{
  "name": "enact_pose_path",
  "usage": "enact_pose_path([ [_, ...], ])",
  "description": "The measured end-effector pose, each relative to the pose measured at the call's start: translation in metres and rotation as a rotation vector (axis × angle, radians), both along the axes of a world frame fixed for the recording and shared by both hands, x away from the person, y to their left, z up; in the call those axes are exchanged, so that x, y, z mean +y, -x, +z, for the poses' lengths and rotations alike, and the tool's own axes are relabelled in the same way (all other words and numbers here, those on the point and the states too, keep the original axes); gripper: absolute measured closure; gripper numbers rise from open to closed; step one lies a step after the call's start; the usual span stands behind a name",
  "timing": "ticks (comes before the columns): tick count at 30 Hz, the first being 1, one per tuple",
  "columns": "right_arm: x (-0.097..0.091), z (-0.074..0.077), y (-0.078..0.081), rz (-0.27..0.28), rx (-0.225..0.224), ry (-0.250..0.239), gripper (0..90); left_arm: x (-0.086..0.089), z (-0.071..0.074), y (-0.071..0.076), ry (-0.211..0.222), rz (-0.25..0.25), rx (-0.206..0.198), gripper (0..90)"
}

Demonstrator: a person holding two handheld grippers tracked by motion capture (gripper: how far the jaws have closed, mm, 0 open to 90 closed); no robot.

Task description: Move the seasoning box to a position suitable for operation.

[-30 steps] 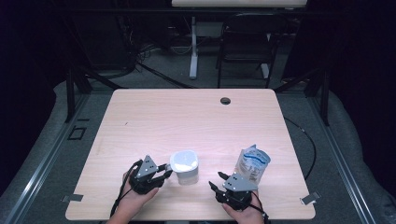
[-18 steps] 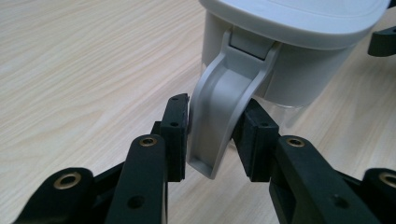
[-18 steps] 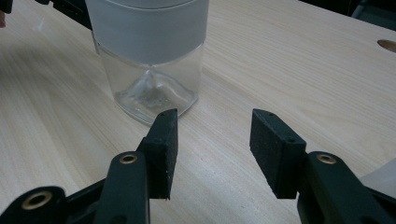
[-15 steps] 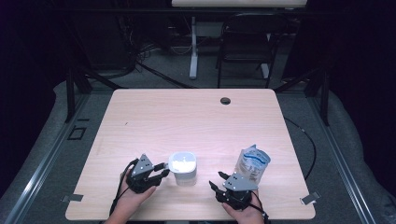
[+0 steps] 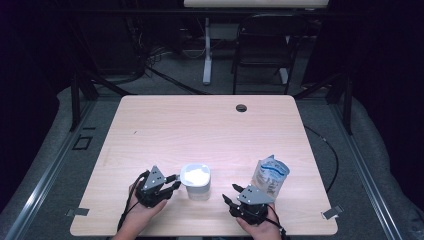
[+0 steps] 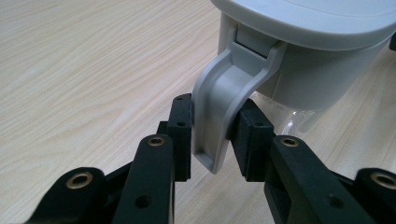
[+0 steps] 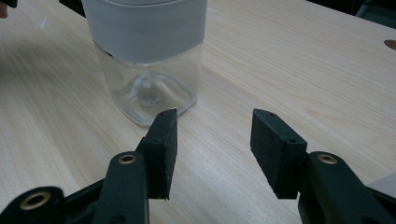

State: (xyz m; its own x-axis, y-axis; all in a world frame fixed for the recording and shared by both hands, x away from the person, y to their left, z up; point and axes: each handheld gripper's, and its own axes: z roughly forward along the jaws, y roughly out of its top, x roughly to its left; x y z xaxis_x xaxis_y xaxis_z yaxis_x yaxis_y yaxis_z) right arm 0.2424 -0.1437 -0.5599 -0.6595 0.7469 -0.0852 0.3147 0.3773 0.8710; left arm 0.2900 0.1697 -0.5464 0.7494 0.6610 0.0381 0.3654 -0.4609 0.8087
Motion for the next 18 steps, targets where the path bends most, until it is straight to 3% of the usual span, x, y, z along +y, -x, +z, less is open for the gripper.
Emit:
enact_pose_path([
  [6,0.001,-0.001,-0.001,0.0,0.002,0.001,51.3,-0.005,0.0,0.002,0.003,-0.026,0.009,70.7],
  [11,0.0,0.0,-0.001,-0.003,-0.002,0.002,51.2,-0.002,0.002,-0.001,0.04,-0.043,0.078,68.2],
  [15,-0.001,0.0,-0.001,-0.009,-0.001,0.0,51.1,-0.001,0.005,-0.001,0.034,-0.063,0.081,66.4],
  [18,-0.002,0.0,-0.001,-0.011,0.0,-0.002,51.0,0.007,0.011,-0.002,0.074,-0.103,0.113,63.4],
])
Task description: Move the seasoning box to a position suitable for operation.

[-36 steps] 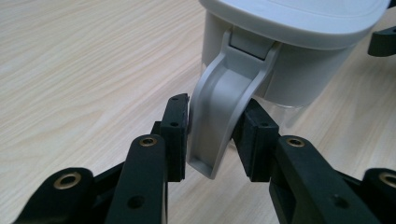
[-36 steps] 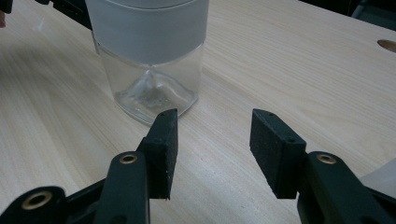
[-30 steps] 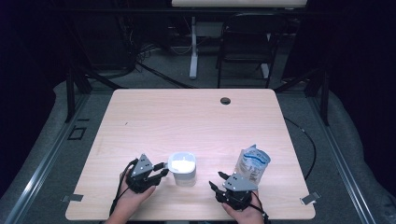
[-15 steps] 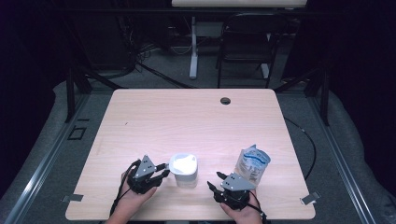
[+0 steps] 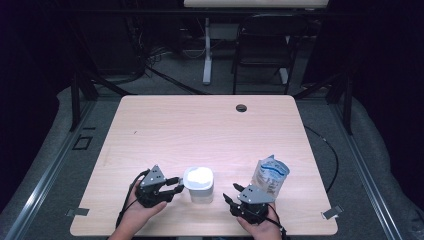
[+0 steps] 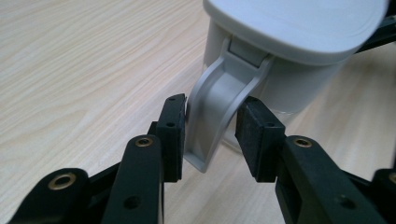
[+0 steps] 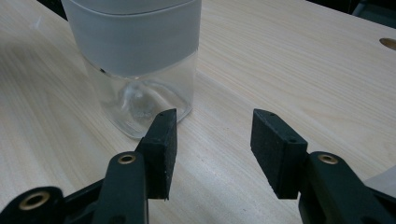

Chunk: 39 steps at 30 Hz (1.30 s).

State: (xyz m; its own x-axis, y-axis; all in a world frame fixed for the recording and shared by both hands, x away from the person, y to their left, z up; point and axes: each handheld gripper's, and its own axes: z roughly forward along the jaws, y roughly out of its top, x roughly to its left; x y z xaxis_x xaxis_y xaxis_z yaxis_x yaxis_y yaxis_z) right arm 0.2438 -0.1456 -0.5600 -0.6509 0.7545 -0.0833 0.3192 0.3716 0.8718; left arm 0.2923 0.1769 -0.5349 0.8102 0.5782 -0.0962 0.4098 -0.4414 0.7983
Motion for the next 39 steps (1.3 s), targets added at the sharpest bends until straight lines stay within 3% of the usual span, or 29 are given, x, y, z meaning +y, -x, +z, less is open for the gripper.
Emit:
enact_pose_path([
  [3,0.0,0.0,0.0,-0.002,-0.002,-0.001,51.0,0.003,0.004,0.0,-0.002,-0.019,0.005,63.2],
  [5,-0.001,0.001,0.0,0.0,-0.002,0.002,51.1,0.008,0.012,0.001,0.028,-0.037,-0.003,63.0],
  [10,-0.001,0.002,0.001,0.0,-0.005,0.001,51.1,0.011,0.022,0.004,0.035,-0.033,-0.023,62.5],
  [18,-0.002,0.004,0.001,0.003,-0.013,0.0,51.1,0.014,0.03,0.003,0.053,0.022,-0.041,62.7],
  [19,-0.002,0.004,0.001,0.003,-0.013,-0.004,51.1,0.016,0.031,0.003,0.072,0.036,-0.036,62.6],
  [26,-0.005,0.004,-0.001,0.005,-0.008,-0.008,50.8,0.018,0.04,0.004,0.095,0.038,-0.045,58.5],
  [30,-0.003,0.005,0.0,0.018,-0.022,-0.013,50.5,0.015,0.042,0.004,0.084,0.055,-0.045,57.5],
  [34,-0.001,0.007,0.001,0.05,-0.029,-0.006,50.7,0.011,0.045,0.006,0.066,0.048,-0.046,61.1],
  [39,0.003,0.007,0.002,0.061,-0.018,-0.005,52.3,0.007,0.048,0.008,0.079,0.044,-0.041,68.3],
])
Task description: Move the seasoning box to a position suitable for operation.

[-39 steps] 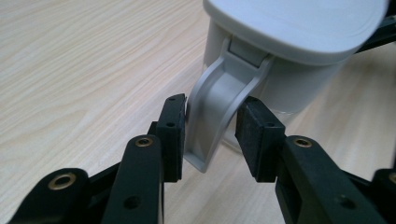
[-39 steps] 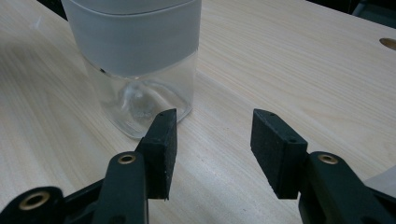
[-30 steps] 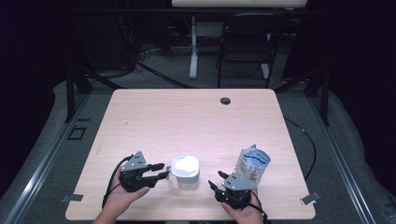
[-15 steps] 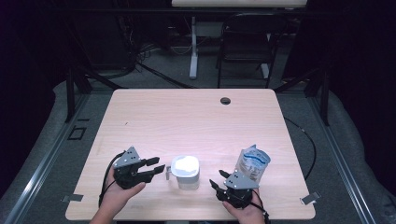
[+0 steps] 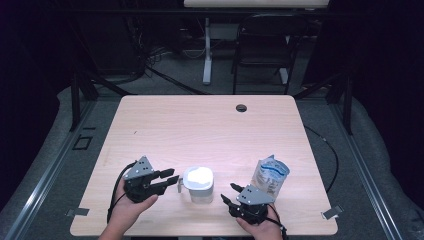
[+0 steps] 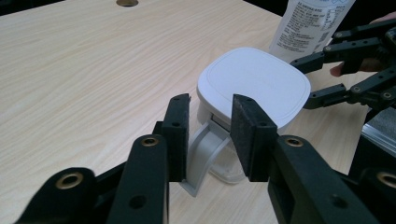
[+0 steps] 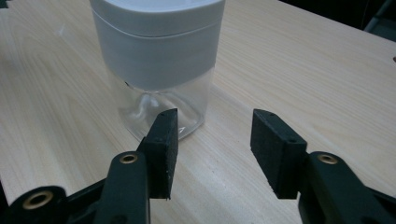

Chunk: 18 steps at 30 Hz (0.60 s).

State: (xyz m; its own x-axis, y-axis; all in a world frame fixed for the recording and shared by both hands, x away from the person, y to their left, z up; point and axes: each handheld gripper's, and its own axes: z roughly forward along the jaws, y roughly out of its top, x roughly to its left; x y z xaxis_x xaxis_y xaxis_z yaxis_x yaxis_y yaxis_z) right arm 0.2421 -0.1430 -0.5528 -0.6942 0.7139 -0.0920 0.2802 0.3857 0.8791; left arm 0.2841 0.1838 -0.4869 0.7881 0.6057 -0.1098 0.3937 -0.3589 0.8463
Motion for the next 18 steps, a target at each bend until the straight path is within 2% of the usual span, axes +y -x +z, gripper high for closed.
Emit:
enact_pose_path([
  [4,0.001,-0.001,0.0,-0.006,0.018,0.011,53.8,-0.003,0.002,0.001,-0.002,0.008,0.004,68.3],
  [5,0.001,0.0,-0.001,-0.006,0.016,0.021,55.1,-0.004,0.002,0.001,-0.008,0.012,0.003,68.3],
  [12,-0.001,0.012,-0.002,-0.014,-0.004,0.0,60.6,-0.008,0.003,0.002,-0.021,0.035,0.01,69.4],
  [18,-0.002,0.024,-0.004,-0.023,-0.023,-0.011,65.0,-0.01,0.004,0.001,-0.027,0.035,0.021,70.0],
])
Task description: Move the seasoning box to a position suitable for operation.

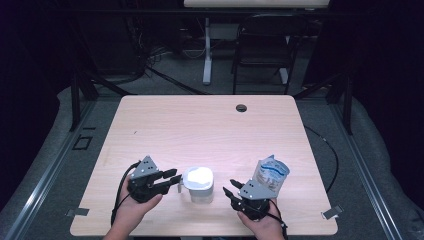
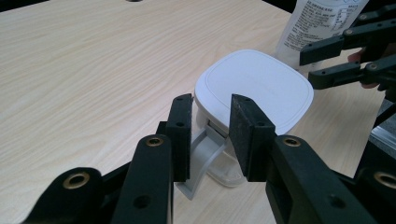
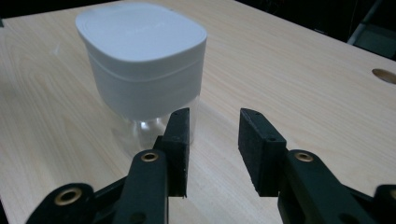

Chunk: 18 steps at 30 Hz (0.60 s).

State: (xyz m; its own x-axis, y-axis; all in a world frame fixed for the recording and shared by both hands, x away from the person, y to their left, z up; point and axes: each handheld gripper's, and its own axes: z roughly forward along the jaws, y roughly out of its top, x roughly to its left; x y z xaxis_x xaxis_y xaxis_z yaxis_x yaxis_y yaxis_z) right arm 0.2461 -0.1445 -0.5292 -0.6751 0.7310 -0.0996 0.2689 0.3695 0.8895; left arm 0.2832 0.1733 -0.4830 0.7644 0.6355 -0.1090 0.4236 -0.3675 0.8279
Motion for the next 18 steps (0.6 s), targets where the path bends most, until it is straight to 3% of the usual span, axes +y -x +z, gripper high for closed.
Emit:
enact_pose_path([
  [9,0.002,0.009,-0.005,0.004,0.01,0.007,67.5,-0.008,0.002,-0.001,0.004,0.0,-0.011,72.1],
  [18,0.006,0.009,-0.007,-0.006,0.017,-0.004,64.8,-0.014,0.008,-0.005,0.007,-0.021,-0.019,73.6],
])
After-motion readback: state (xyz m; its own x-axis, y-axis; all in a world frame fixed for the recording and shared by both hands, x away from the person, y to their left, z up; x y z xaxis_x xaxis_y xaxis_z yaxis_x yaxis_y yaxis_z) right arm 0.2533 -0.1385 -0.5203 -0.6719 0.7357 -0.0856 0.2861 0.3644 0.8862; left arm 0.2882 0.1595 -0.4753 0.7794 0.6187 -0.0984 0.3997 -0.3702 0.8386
